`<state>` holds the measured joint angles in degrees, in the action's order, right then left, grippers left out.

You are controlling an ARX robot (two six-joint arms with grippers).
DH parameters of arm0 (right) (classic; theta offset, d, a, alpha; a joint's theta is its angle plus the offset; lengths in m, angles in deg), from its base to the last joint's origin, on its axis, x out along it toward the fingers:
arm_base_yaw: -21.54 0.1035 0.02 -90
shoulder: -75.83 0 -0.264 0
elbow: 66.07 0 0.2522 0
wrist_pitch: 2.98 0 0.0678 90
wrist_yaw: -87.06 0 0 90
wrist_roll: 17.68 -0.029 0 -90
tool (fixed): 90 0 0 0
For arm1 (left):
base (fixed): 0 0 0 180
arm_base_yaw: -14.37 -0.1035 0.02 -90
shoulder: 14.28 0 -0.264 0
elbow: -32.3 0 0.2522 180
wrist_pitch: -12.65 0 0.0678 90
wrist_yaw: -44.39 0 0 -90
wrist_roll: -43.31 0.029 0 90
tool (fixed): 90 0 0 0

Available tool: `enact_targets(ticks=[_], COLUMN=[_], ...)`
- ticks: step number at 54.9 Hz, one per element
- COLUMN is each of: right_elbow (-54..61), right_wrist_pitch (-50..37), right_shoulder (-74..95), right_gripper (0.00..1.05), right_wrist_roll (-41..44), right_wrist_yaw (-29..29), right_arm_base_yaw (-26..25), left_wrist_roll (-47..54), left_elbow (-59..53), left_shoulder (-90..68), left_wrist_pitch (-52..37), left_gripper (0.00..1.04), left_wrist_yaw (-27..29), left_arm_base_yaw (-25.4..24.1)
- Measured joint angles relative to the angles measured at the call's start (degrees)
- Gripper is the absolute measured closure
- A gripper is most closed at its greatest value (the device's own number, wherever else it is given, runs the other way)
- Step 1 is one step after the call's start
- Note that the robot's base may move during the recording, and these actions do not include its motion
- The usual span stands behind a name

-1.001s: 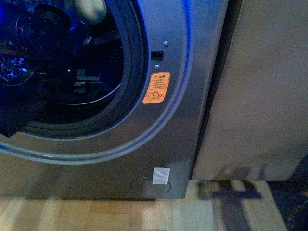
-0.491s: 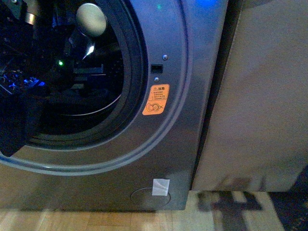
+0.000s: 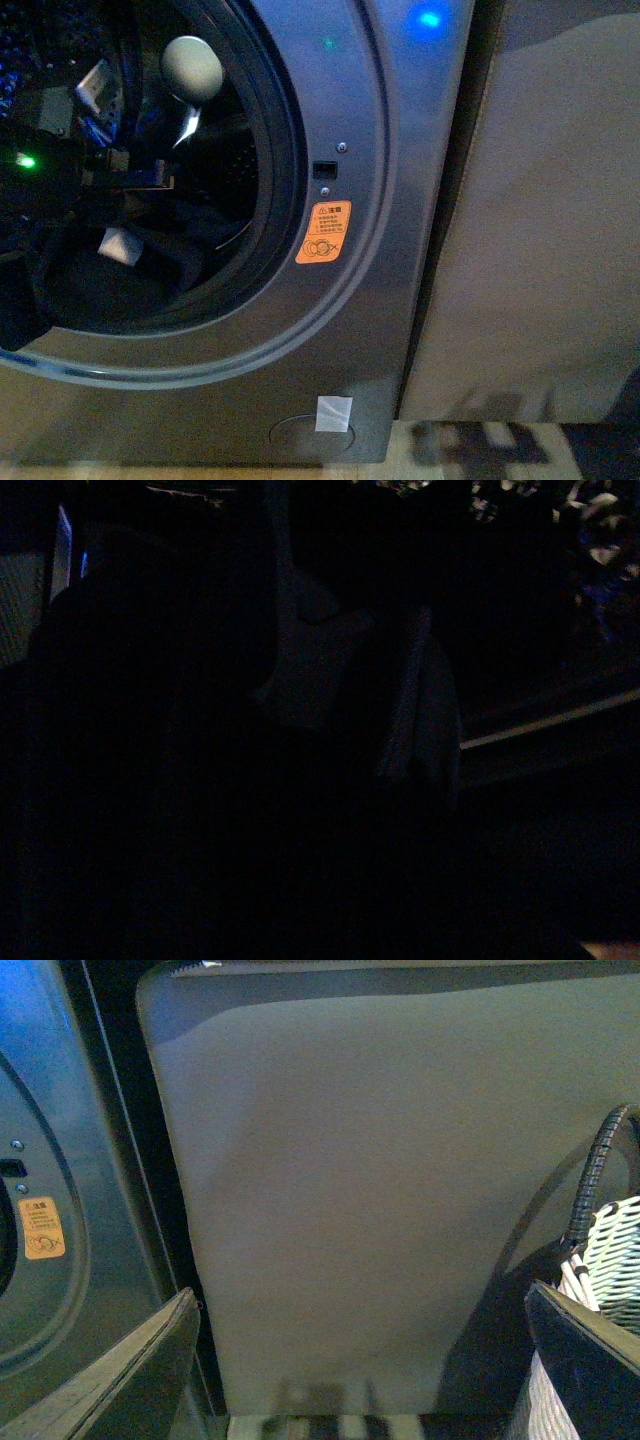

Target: Collect clothes from washing machine

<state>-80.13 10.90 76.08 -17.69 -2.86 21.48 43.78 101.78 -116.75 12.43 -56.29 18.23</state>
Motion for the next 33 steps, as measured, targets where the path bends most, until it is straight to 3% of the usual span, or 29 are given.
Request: enact_targets(ticks=[17,33], right_elbow=[0.0,0.0], right_wrist_pitch=[0.0,0.0], right_shoulder=[0.0,0.0], right_gripper=[0.07,0.07], right_wrist_roll=[0.0,0.0], right_wrist_yaw=[0.0,0.0], right_arm_base_yaw=[0.0,0.0], left_wrist_roll=[1.0,0.0], left_elbow=[-10.9,-10.6], left_shoulder=[20.6,33.4], left_wrist_pitch=[0.4,3.1], left_gripper=[1.01,1.01], left_wrist_yaw=[-9.7,-17.6], left_arm_base_yaw=[-1.2,-2.9])
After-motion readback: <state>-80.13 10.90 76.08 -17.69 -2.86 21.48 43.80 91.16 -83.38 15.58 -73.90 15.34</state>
